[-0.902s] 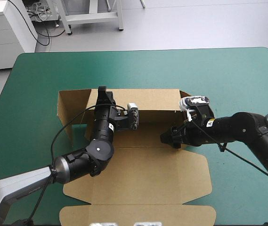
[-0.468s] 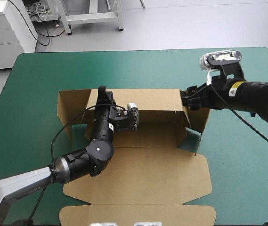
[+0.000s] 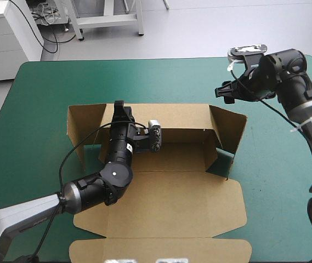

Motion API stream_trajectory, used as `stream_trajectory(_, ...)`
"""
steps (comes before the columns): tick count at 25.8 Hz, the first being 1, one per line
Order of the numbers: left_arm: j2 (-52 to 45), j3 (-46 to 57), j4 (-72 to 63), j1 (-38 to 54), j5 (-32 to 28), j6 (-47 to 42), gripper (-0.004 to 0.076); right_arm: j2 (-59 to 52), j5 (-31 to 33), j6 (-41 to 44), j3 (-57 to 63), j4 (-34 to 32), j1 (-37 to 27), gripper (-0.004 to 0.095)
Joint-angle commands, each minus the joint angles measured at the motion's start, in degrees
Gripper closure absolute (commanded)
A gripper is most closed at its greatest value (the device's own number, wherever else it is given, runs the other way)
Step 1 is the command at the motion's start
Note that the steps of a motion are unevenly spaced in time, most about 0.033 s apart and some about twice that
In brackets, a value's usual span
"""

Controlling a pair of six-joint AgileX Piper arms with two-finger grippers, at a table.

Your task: Fold the box

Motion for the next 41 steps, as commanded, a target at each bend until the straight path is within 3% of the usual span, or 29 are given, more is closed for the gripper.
stream_trajectory(1, -2.3, -1.6, 3.5, 0.1, 2.7, -0.6, 0.0731, 1.4, -2.0, -2.8, -2.1, 9.6, -5.8, 0.018)
stream_trajectory(4, -2.3, -1.6, 3.5, 0.1, 2.7, -0.6, 0.0731, 3.0, -2.0, -4.4, -2.1, 13.8, -8.4, 0.018)
stream_trajectory(20, -2.3, -1.6, 3.3, 0.1, 2.9, -0.6, 0.0731, -4.5, -2.0, -9.2, 11.7, 15.9, -9.5, 0.0181)
stream_trajectory(28, -2.3, -1.6, 3.3, 0.1, 3.0, -0.6, 0.0731, -11.1, -8.4, -9.9, 24.1, 18.1, -9.5, 0.0181)
stream_trajectory(31, -2.3, -1.6, 3.3, 0.1, 3.0, -0.4, 0.0731, -13.3, -12.8, -11.3, 29.4, 21.9, -9.5, 0.0182)
stream_trajectory(41, -2.3, -1.6, 3.3, 0.1, 2.9, -0.4, 0.0731, -21.7, -22.6, -29.2, 44.8, 39.6, -9.4, 0.0182)
